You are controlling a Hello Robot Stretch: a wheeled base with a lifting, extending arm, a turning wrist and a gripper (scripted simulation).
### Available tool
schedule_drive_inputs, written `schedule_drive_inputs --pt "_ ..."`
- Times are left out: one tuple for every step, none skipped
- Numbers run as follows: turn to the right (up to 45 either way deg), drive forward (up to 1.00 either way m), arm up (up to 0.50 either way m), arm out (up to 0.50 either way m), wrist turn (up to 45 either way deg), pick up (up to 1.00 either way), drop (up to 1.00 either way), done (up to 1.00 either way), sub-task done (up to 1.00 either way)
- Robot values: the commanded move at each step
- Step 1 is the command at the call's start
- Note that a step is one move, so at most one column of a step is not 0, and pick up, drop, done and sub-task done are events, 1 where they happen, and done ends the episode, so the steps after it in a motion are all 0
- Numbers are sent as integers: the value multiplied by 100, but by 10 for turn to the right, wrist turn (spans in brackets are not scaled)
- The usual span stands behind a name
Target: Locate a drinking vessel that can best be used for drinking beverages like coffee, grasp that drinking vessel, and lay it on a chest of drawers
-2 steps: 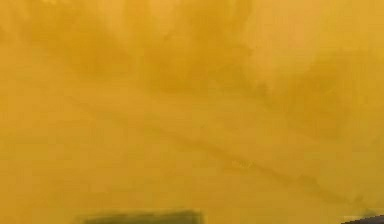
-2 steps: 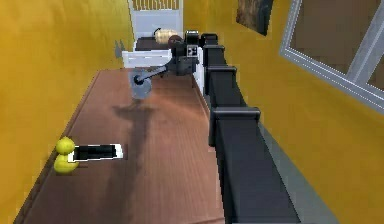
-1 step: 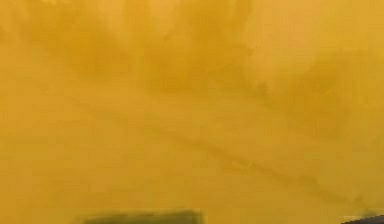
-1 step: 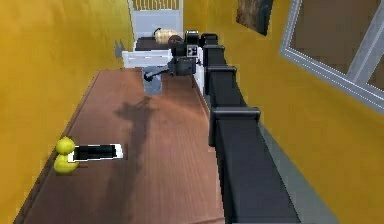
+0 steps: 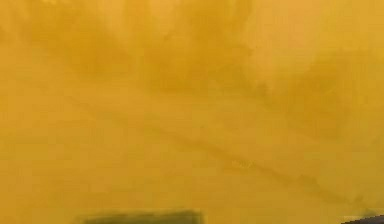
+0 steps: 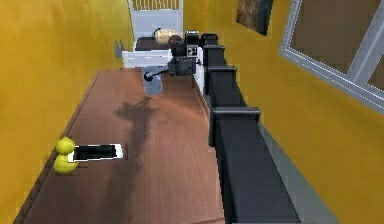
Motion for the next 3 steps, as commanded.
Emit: schedule_drive_inputs --pt "0 0 0 0 0 0 100 0 0" --pt "0 0 0 -10 0 0 0 0 0" --pt "0 0 0 0 0 0 0 100 0"
